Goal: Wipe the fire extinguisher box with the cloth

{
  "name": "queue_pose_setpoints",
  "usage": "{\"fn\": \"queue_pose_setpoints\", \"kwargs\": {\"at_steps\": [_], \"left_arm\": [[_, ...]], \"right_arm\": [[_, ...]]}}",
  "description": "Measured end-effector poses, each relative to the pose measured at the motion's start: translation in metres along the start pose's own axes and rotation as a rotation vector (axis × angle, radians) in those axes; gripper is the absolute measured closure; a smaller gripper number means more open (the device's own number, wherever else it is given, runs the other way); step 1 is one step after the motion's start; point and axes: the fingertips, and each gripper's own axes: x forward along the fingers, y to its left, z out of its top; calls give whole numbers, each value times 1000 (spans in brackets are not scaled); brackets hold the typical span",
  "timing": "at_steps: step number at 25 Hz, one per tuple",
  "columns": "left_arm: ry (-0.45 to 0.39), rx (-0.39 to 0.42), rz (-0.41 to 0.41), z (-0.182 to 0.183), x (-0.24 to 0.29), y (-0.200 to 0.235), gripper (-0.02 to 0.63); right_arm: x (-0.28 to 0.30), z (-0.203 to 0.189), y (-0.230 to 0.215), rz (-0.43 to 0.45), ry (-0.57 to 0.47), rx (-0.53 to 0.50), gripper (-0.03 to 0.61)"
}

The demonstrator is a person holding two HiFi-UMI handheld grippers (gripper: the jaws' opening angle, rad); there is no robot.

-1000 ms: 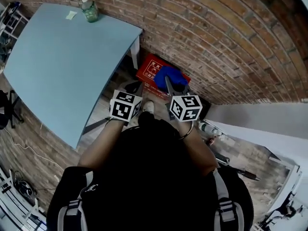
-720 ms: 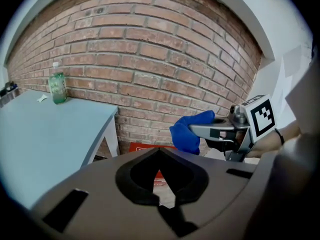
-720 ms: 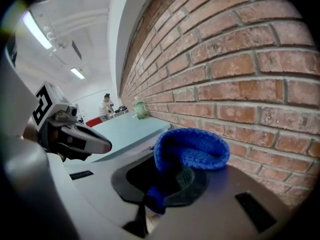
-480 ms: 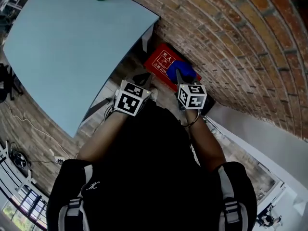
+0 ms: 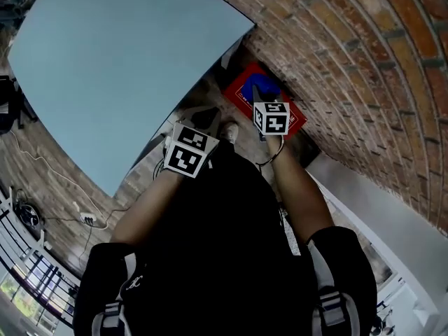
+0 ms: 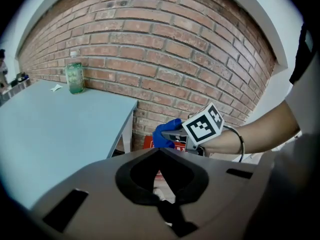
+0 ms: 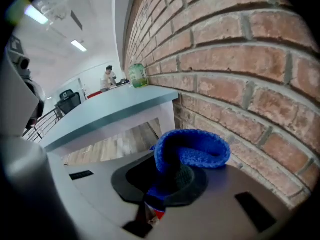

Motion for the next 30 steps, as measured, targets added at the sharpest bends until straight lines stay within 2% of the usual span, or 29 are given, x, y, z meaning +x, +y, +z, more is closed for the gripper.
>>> {"fn": "queue_pose_setpoints", "kwargs": {"at_steps": [6, 11, 15, 17, 20, 25, 30], "left_arm": [[8, -111, 48, -24, 3, 26, 620], [31, -127, 57, -38, 6, 31, 618], [70, -152, 51, -52, -2, 25, 620], [97, -143, 58, -58, -6, 23, 620], [117, -123, 53, -57, -4, 18, 620], [121, -44, 19, -34, 0, 6, 620], [121, -11, -11, -19, 12, -10, 620]], "right_arm": [[72, -13, -15, -41, 85, -5, 535], [122, -27, -30, -49, 148, -67, 536], [144, -65, -51, -101, 325, -109, 535], [146, -79, -54, -105, 371, -80, 535], [137, -85, -60, -97, 369, -70, 536], [111, -108, -82, -129, 392, -25, 537], [77, -139, -116, -181, 425, 52, 537]]}}
